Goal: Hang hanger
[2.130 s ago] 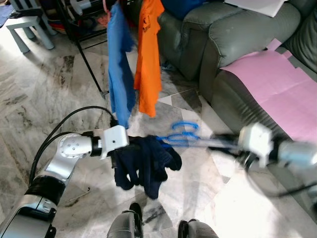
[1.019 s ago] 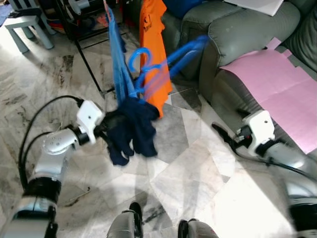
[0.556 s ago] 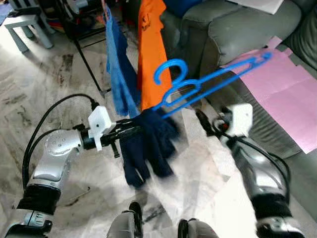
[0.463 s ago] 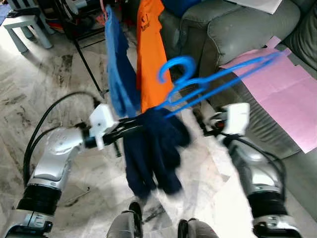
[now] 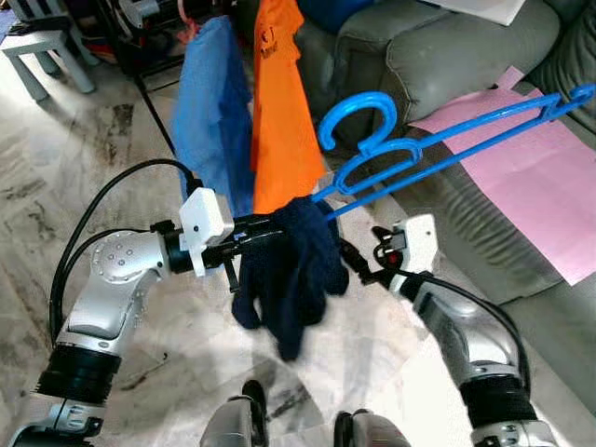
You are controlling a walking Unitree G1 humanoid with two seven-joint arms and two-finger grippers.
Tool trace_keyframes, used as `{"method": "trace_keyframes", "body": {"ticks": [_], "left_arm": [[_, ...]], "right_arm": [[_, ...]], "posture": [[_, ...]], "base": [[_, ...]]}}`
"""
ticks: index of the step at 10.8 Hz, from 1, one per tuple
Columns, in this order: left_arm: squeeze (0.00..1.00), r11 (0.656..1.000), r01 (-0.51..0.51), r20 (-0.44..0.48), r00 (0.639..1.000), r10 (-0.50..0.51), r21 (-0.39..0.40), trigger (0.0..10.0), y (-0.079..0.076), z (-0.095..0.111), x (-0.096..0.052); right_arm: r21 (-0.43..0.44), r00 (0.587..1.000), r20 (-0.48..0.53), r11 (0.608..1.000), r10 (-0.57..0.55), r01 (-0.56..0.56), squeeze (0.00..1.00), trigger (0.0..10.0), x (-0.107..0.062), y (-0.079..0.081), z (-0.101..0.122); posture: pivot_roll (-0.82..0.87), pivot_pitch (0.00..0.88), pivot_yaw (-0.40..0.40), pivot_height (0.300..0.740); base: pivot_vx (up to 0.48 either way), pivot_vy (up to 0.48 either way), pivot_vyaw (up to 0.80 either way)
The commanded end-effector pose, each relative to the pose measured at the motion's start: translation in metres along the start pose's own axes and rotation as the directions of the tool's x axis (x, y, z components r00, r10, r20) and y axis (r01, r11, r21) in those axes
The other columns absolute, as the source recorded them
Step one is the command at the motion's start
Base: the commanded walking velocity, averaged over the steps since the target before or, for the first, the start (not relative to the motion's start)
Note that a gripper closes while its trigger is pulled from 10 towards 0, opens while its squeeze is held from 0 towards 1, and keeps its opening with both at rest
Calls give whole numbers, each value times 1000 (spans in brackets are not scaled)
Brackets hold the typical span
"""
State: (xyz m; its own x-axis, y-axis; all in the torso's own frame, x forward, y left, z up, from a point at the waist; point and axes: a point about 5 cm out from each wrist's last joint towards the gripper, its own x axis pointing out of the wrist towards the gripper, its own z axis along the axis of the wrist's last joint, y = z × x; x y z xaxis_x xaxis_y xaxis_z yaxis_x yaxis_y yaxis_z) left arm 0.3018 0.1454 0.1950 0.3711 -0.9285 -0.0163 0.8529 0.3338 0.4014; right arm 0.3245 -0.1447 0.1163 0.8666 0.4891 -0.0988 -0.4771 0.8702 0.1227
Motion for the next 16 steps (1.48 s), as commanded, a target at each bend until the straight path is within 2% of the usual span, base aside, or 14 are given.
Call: {"method": "trace_keyframes", "body": {"ticks": [1, 3, 7, 8, 9, 11, 13, 14, 16], "left_arm": [[0, 1000, 1, 6, 1000, -1, 15, 0, 0, 2, 0], [0, 1000, 2, -11, 1000, -2, 8, 0, -2, -2, -1], [0, 1000, -3, 0, 1000, 3, 14, 0, -2, 1, 1], [0, 1000, -16, -10, 1000, 16, 11, 0, 0, -1, -1], [0, 1000, -22, -21, 1000, 23, 7, 0, 0, -5, -3], [0, 999, -35, -29, 999, 35, 1, 0, 0, -9, -4], [0, 999, -48, -32, 998, 48, -6, 0, 1, -11, -5], [0, 999, -50, -24, 998, 50, -5, 0, 1, -10, -5], [0, 999, -38, 55, 998, 40, -34, 0, 3, 4, -2]], "right_arm": [[-12, 996, 75, 999, -39, 40, 0, 10000, -6, -7, 11], [30, 982, 180, 999, -47, 42, 0, 10000, -12, -14, 28], [6, 986, 161, 999, 36, -38, 0, 10000, -9, -5, 24], [12, 975, 212, 998, 64, -68, 0, 10000, -12, -2, 30], [31, 935, 325, 987, 139, -157, 0, 10000, -19, 6, 42], [17, 943, 268, 977, 199, -211, 0, 10000, -23, 9, 35], [-25, 949, 181, 965, 260, -260, 0, 10000, -34, 11, 19], [-18, 952, 156, 965, 262, -263, 0, 10000, -38, 9, 13], [-26, 969, 126, 977, 213, -212, 0, 10000, -40, -1, 6]], "posture": [[-71, 250, 31, 740], [-73, 248, 29, 740], [-65, 243, 24, 740], [-64, 241, 23, 740], [-63, 241, 22, 740], [-67, 242, 21, 740], [-70, 246, 20, 740], [-70, 246, 20, 740], [-69, 247, 19, 740]], "base": [[0, 0, 0], [0, 0, 0], [0, 0, 0], [0, 0, 0], [0, 0, 0], [0, 0, 0], [0, 0, 0], [0, 0, 0], [0, 0, 0]]}}
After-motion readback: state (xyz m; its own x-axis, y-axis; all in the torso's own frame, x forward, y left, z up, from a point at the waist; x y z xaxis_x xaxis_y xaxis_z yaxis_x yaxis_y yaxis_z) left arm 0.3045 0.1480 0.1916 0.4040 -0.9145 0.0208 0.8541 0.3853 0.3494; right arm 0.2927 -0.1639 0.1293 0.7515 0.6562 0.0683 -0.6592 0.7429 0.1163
